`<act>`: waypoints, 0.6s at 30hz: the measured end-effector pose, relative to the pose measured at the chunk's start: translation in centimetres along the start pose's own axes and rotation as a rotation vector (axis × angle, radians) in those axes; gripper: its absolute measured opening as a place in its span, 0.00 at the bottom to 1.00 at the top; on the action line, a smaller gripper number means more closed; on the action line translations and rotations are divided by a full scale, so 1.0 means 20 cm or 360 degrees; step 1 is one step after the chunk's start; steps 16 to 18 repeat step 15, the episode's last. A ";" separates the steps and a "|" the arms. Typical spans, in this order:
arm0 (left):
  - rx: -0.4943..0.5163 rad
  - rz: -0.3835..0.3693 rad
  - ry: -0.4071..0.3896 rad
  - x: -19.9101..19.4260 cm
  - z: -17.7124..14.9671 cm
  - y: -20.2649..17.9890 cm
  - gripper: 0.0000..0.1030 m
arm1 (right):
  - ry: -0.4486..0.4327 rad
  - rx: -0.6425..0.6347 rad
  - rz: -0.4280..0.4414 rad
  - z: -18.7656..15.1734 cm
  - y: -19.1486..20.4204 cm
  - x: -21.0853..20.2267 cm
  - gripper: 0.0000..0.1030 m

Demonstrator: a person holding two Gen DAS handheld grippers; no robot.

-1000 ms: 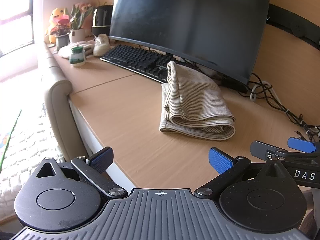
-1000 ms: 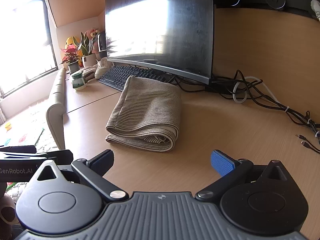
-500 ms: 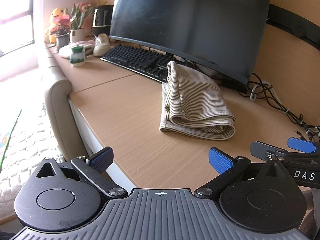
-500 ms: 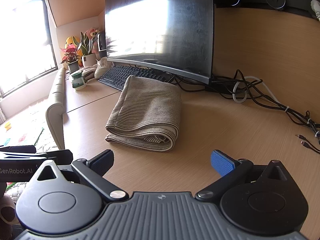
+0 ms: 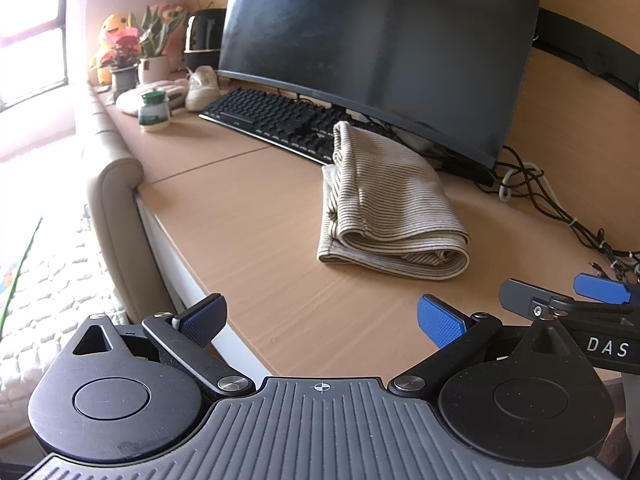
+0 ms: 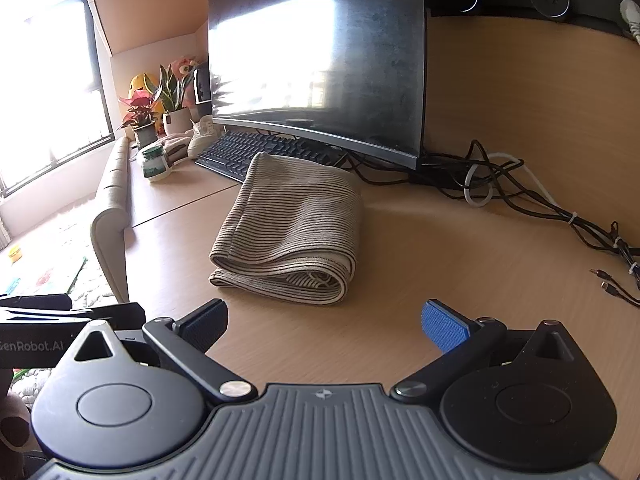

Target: Fold clothes

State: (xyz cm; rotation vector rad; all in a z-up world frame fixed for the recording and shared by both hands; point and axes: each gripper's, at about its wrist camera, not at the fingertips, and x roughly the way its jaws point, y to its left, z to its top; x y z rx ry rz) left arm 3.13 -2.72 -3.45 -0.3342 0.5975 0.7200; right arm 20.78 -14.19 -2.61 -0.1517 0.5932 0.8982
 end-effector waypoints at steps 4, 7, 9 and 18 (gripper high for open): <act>0.0009 -0.0004 -0.0017 0.00 0.00 0.00 1.00 | 0.0006 0.0001 -0.0002 0.00 0.00 0.00 1.00; 0.0019 -0.0002 -0.0028 0.00 0.00 0.00 1.00 | 0.0007 0.0002 -0.0003 0.00 0.00 0.00 1.00; 0.0019 -0.0001 -0.0020 0.01 0.00 0.00 1.00 | 0.0014 0.0004 -0.0005 0.00 0.00 0.01 1.00; 0.0039 -0.0001 -0.0023 0.01 0.01 -0.01 1.00 | 0.0010 -0.0008 -0.0017 0.01 0.00 0.00 1.00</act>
